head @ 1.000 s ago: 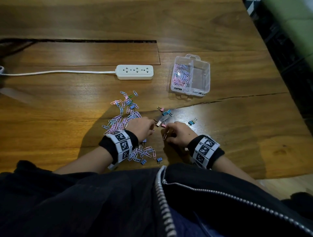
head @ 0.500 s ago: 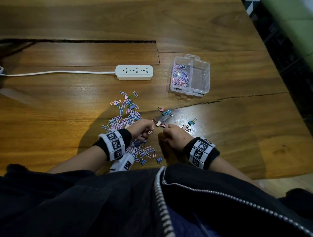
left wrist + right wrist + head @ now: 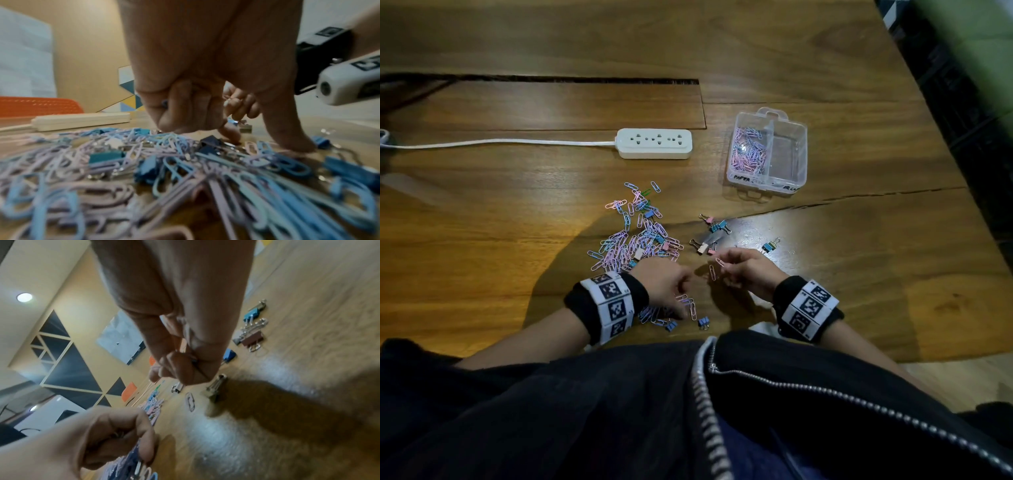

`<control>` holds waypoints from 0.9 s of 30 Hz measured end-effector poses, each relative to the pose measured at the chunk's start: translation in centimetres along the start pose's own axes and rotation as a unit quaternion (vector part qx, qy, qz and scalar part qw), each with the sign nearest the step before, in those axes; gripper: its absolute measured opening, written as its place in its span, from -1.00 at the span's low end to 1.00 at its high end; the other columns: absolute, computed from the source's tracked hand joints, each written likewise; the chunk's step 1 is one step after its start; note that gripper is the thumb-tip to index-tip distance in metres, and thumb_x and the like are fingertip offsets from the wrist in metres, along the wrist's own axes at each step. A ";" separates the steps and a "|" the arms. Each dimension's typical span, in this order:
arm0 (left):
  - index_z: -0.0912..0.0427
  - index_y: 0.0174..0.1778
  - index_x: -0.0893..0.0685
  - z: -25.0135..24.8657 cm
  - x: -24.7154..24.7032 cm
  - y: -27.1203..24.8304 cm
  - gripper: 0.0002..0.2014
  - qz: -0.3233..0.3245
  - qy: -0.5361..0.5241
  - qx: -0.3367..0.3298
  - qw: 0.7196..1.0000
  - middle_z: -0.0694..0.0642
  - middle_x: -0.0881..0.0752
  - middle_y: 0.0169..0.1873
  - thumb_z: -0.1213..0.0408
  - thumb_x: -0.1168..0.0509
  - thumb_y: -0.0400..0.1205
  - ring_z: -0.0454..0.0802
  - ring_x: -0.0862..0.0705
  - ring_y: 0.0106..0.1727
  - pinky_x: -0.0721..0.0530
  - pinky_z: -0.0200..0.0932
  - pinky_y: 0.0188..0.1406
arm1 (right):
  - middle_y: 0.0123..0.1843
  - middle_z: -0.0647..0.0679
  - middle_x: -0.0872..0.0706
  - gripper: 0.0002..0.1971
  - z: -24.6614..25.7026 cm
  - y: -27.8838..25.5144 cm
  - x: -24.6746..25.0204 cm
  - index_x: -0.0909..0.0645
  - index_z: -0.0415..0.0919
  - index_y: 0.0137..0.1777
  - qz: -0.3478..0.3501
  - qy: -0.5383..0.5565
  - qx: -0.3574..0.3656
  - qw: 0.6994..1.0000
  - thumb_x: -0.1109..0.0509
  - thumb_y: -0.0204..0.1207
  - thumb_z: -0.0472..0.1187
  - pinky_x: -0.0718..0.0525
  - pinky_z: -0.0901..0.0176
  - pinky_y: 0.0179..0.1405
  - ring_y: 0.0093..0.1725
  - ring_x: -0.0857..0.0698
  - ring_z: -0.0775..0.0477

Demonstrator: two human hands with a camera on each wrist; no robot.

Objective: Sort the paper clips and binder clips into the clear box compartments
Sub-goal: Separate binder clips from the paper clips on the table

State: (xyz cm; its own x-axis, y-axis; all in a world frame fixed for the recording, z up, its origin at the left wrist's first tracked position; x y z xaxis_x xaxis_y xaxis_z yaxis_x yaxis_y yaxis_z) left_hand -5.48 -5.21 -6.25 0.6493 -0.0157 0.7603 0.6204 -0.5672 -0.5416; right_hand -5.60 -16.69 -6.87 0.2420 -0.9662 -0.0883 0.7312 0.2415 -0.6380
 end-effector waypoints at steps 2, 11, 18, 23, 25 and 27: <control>0.06 -0.04 -0.55 -0.3 -0.1 0.0 -0.61 -0.012 0.061 -0.005 0.998 -0.06 -0.60 -0.17 -0.10 -0.43 0.39 -0.09 -0.53 -0.13 -0.51 -0.20 -0.19 | -0.38 -0.06 -0.49 -0.71 -0.1 -0.4 -0.4 -0.53 -0.22 -0.28 -0.002 -0.002 -0.026 1.000 -0.07 0.56 -0.47 -0.35 0.45 -0.61 -0.50 -0.41 0.12; 0.14 0.09 -0.58 -1.4 -0.4 0.1 -0.72 -0.005 0.126 -0.027 0.992 0.10 -0.63 0.10 0.03 -0.14 0.65 0.05 -0.64 0.09 -0.60 -0.07 -0.03 | -0.48 0.10 -0.46 -0.62 -0.7 0.2 -4.1 -0.34 -0.01 -0.49 0.023 -0.476 0.029 0.879 -0.44 0.44 0.00 -0.40 0.23 -0.31 -0.34 -0.51 -0.01; 0.21 0.19 -0.51 -1.3 -0.4 -0.1 -0.70 -0.039 0.107 -0.034 0.993 0.15 -0.56 0.14 0.10 -0.07 0.69 0.08 -0.58 0.15 -0.55 -0.08 -0.02 | 0.13 -0.17 -0.67 -0.52 0.4 -1.2 -5.5 -0.53 -0.22 0.17 -0.016 -0.619 0.123 0.776 -0.49 0.35 0.03 -0.56 0.11 0.00 0.13 -0.64 -0.18; 0.09 -0.27 -0.44 0.4 1.5 -0.1 -0.80 -0.059 -0.167 0.010 0.984 -0.02 -0.47 -0.29 0.16 -0.16 0.66 -0.06 -0.45 -0.21 -0.39 -0.28 -0.31 | 0.21 -0.16 -0.62 -0.65 0.5 -1.2 -4.7 -0.51 -0.23 0.24 -0.034 -0.601 0.128 0.788 -0.38 0.48 -0.18 -0.53 0.08 0.15 0.22 -0.58 -0.17; 0.08 -0.41 -0.40 1.6 2.3 -0.3 -0.72 -0.077 -0.324 0.037 0.942 -0.03 -0.46 -0.42 0.28 -0.21 0.64 -0.11 -0.44 -0.40 -0.38 -0.31 -0.43 | 0.22 -0.15 -0.61 -0.69 0.5 -0.9 -4.0 -0.51 -0.19 0.24 -0.036 -0.593 0.116 0.796 -0.34 0.50 -0.21 -0.54 0.06 0.16 0.21 -0.58 -0.16; 0.16 -0.44 -0.42 2.7 2.2 -0.4 -0.71 -0.070 -0.502 0.066 0.860 0.02 -0.51 -0.52 0.45 -0.18 0.60 -0.18 -0.43 -0.60 -0.37 -0.33 -0.61 | 0.21 -0.16 -0.61 -0.73 0.6 -0.8 -3.5 -0.53 -0.16 0.23 -0.036 -0.589 0.118 0.798 -0.30 0.54 -0.22 -0.58 0.02 0.17 0.20 -0.59 -0.16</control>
State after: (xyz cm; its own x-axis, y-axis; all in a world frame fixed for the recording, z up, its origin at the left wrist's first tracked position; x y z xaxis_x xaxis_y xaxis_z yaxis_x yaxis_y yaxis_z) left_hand -3.12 -2.82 -5.30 0.5756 0.8008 0.1654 0.7252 -0.4065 -0.5557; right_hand -6.64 -13.50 -5.53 0.5241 -0.2560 0.8123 0.8367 0.3330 -0.4349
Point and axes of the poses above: each hand's wrist, its own y-axis towards the middle knuckle, its own x-axis out of the back of the hand, z = x × y, the point moved 9 cm from there along y, towards the middle knuckle
